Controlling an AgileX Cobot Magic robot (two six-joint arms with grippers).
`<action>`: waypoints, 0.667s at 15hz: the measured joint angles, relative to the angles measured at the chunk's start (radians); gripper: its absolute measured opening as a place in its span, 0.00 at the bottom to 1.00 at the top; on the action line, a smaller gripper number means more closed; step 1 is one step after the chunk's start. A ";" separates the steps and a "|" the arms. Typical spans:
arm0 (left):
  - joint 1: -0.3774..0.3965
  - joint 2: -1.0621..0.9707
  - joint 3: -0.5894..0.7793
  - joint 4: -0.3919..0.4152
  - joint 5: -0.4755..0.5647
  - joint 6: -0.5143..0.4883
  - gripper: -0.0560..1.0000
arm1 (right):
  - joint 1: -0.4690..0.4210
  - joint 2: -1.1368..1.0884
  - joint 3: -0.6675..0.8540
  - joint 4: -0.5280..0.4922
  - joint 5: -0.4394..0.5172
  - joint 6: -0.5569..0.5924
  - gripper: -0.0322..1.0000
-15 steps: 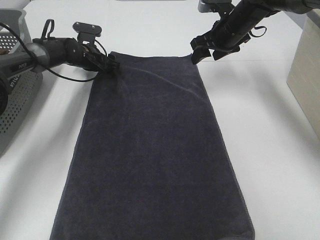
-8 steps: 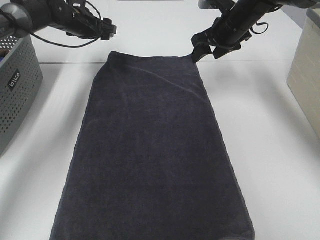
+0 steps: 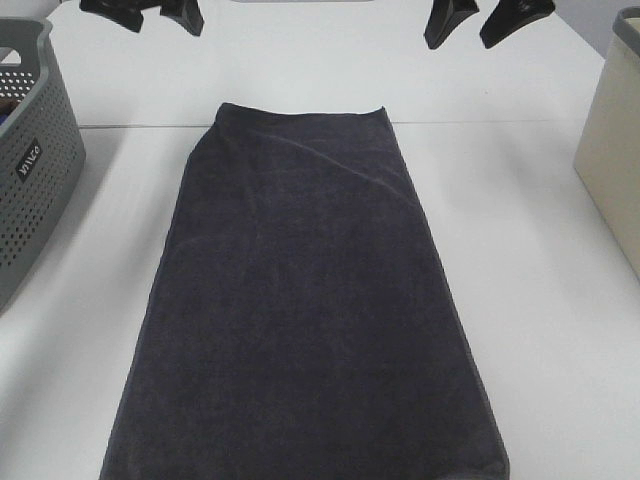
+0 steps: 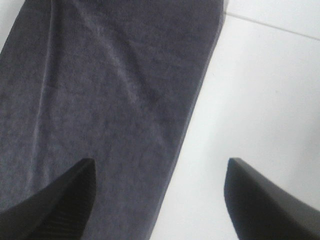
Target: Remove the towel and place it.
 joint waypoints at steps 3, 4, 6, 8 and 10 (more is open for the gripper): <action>0.074 -0.089 0.000 0.045 0.105 -0.092 0.77 | -0.012 -0.070 0.000 -0.120 0.047 0.099 0.71; 0.121 -0.111 0.000 0.056 0.134 -0.100 0.77 | -0.033 -0.086 0.000 -0.130 0.047 0.120 0.71; 0.195 -0.146 0.002 0.075 0.169 -0.110 0.77 | -0.096 -0.125 0.001 -0.110 0.047 0.141 0.71; 0.228 -0.199 0.046 0.070 0.171 -0.114 0.77 | -0.115 -0.186 0.050 -0.096 0.047 0.143 0.71; 0.233 -0.333 0.223 0.078 0.171 -0.107 0.77 | -0.115 -0.323 0.215 -0.087 0.047 0.143 0.71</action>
